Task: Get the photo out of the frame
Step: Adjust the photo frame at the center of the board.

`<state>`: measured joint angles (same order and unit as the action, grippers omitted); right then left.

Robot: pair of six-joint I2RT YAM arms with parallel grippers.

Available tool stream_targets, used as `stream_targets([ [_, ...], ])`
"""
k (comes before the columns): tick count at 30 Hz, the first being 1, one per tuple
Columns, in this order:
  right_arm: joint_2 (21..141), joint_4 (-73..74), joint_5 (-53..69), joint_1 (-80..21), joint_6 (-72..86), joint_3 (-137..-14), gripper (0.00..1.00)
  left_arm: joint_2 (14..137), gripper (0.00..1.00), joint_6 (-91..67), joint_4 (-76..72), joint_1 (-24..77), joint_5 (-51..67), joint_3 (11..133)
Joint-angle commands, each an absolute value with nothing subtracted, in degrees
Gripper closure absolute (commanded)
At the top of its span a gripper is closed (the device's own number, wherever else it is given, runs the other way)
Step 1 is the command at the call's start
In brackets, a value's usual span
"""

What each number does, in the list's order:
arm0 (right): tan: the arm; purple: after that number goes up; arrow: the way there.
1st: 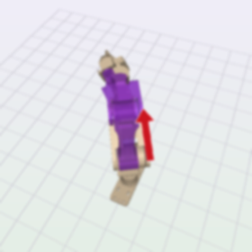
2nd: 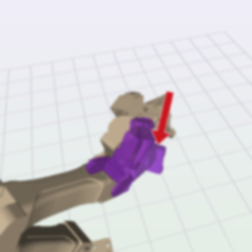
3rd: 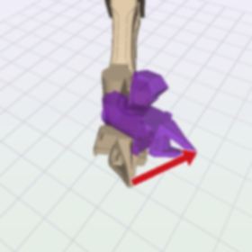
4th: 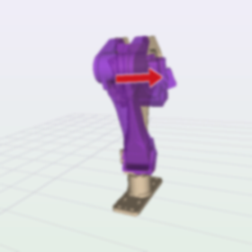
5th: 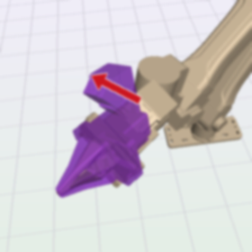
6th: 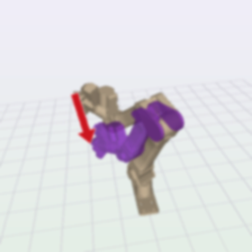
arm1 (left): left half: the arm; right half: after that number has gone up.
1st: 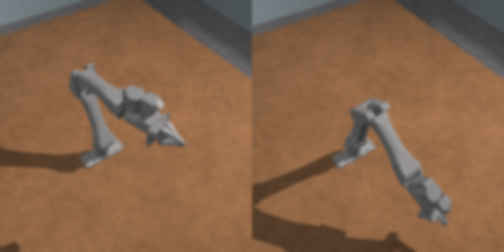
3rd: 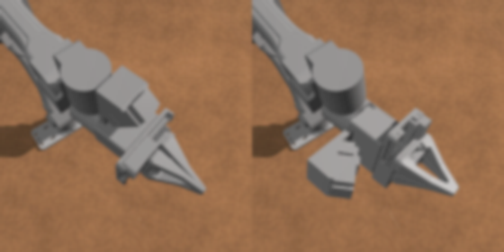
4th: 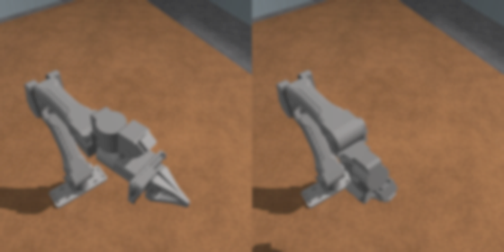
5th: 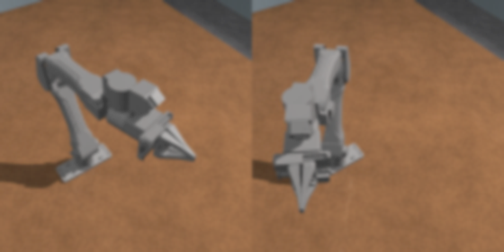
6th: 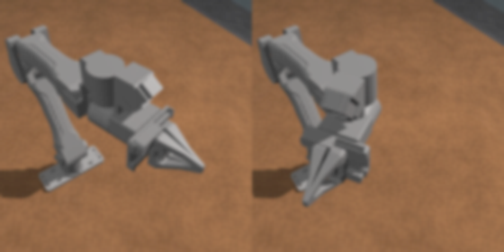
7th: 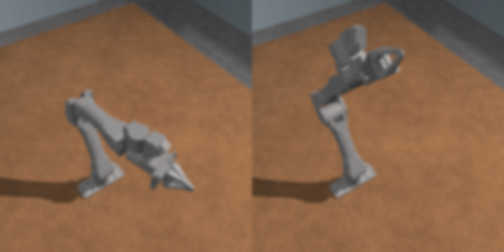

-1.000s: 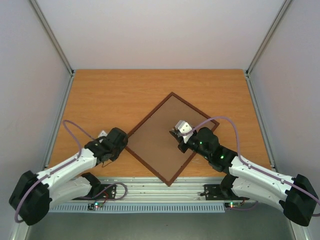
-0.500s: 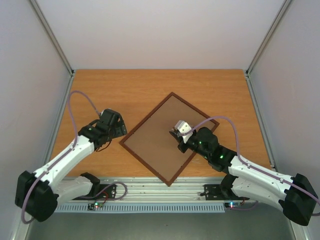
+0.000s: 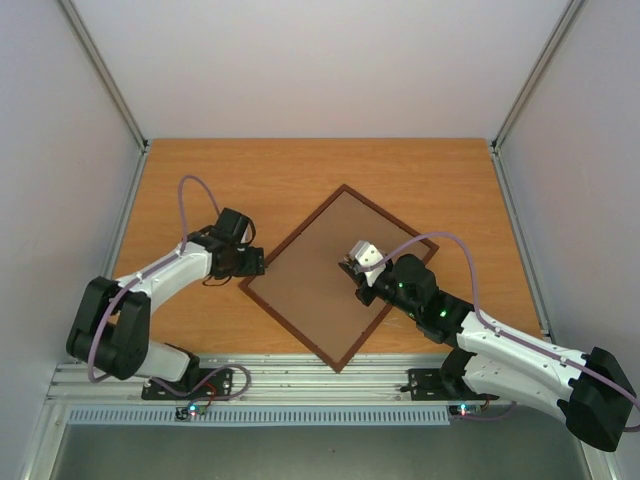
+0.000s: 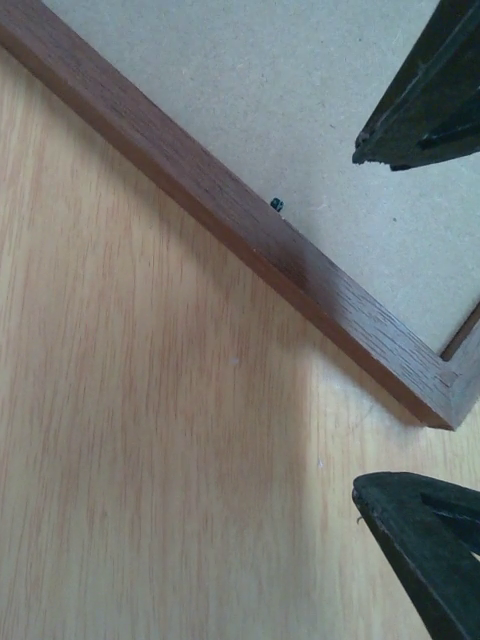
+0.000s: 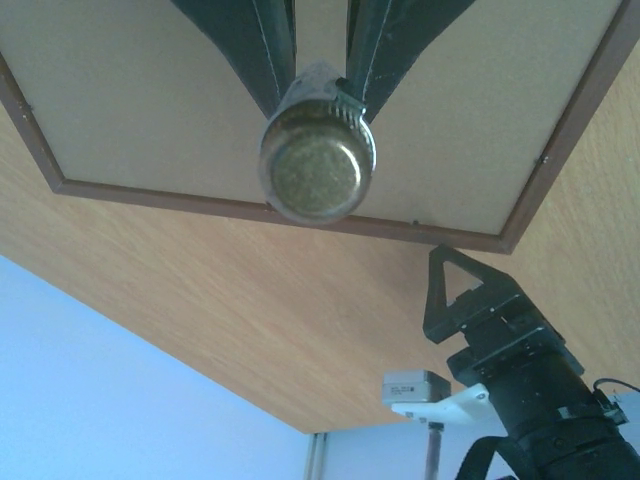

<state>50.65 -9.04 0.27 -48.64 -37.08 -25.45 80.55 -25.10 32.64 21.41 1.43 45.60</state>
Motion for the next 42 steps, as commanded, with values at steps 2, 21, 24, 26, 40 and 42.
stream_targets([
  [2,50.2,-10.7,0.2,-48.6,-37.1,-25.7,0.99,83.6,0.19,-23.2,30.3,20.9,4.9,47.2],
  [21,49.3,-10.5,0.6,-48.7,-36.9,-25.7,0.99,86.1,0.5,-28.4,29.4,21.7,12.5,43.6],
  [24,48.9,-10.4,0.5,-48.6,-36.9,-25.6,0.99,86.4,0.51,-29.5,30.3,22.8,10.3,43.2],
  [26,48.4,-10.2,0.4,-48.7,-36.9,-25.5,0.99,86.8,0.51,-30.2,31.1,23.8,9.3,43.2],
  [40,47.7,-10.6,0.2,-48.7,-36.7,-25.1,0.99,90.0,0.63,-35.6,29.9,33.6,6.4,42.6],
  [42,47.5,-10.6,0.2,-48.7,-36.7,-25.0,0.99,89.8,0.68,-36.2,29.8,34.0,6.2,42.2],
])
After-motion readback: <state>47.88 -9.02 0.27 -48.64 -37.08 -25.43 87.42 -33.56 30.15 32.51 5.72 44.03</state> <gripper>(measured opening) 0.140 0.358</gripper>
